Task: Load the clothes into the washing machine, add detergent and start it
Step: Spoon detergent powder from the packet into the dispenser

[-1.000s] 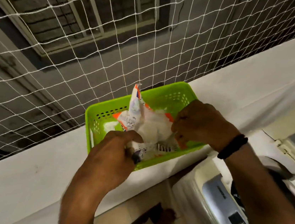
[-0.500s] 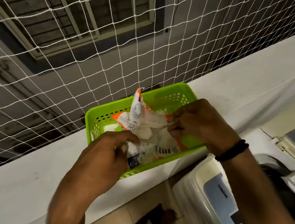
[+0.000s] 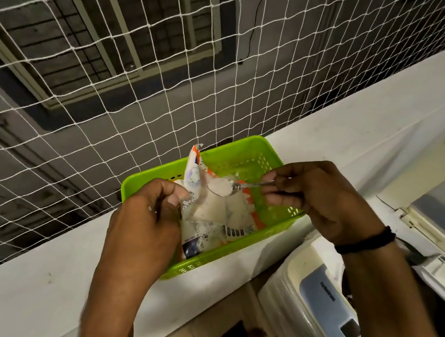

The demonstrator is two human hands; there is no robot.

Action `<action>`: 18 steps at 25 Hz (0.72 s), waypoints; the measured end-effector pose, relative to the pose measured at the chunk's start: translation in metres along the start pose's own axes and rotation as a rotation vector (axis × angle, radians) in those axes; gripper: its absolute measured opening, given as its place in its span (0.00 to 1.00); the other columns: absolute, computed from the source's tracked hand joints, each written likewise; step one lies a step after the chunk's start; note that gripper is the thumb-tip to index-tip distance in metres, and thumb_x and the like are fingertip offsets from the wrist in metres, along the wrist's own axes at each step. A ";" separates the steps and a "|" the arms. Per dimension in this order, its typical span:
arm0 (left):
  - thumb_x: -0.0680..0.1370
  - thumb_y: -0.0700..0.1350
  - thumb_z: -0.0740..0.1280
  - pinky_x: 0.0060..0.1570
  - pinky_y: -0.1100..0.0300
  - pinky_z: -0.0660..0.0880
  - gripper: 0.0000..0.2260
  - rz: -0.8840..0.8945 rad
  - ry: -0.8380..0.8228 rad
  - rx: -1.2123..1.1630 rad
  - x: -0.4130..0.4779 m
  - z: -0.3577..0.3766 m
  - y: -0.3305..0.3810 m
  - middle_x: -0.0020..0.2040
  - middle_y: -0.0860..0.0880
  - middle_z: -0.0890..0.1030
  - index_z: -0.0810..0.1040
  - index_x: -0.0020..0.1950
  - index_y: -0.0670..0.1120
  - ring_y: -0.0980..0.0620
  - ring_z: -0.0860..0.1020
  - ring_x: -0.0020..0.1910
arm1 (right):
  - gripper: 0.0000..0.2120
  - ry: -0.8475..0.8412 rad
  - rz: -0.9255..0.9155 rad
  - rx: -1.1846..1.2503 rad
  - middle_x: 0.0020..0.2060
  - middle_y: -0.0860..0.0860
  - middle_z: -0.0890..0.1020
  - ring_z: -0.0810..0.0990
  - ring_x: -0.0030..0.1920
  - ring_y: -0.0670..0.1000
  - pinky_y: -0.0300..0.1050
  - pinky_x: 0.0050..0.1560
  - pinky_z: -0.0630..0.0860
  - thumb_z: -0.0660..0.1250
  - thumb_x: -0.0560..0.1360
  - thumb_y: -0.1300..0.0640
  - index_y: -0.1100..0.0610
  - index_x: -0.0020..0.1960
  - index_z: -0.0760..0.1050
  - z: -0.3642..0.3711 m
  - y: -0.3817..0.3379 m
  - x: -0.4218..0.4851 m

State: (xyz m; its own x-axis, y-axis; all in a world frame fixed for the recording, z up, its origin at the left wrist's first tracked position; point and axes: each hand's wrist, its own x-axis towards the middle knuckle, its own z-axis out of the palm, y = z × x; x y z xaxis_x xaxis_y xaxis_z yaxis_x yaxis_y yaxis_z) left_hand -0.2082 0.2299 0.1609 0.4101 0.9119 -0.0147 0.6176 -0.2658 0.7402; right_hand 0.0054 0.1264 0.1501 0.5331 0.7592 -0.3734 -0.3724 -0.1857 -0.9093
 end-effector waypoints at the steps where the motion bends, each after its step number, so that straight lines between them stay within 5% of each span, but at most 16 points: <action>1: 0.81 0.45 0.64 0.39 0.60 0.69 0.09 0.006 0.028 -0.034 0.000 0.001 0.001 0.42 0.63 0.82 0.81 0.45 0.57 0.60 0.77 0.40 | 0.15 -0.006 0.001 0.019 0.32 0.58 0.85 0.86 0.35 0.53 0.39 0.35 0.82 0.53 0.77 0.76 0.71 0.45 0.78 -0.001 0.000 -0.001; 10: 0.80 0.44 0.66 0.43 0.65 0.72 0.08 0.057 0.203 -0.279 -0.003 0.010 0.015 0.44 0.66 0.82 0.81 0.50 0.58 0.68 0.79 0.43 | 0.12 0.000 -0.042 0.099 0.40 0.63 0.82 0.85 0.36 0.52 0.39 0.36 0.82 0.56 0.76 0.76 0.71 0.47 0.78 -0.011 -0.007 -0.007; 18: 0.79 0.48 0.69 0.45 0.70 0.76 0.03 0.224 0.291 -0.508 -0.008 0.043 0.059 0.45 0.56 0.84 0.82 0.51 0.51 0.63 0.81 0.44 | 0.12 0.096 -0.101 0.147 0.39 0.63 0.83 0.85 0.38 0.54 0.42 0.40 0.83 0.57 0.75 0.76 0.72 0.47 0.79 -0.060 -0.015 -0.032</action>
State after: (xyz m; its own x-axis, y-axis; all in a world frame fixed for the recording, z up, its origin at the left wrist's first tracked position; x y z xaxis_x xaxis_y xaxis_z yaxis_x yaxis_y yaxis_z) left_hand -0.1457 0.1938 0.1758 0.2493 0.9180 0.3085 0.1123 -0.3439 0.9323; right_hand 0.0401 0.0675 0.1646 0.6406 0.7052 -0.3038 -0.4163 -0.0135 -0.9091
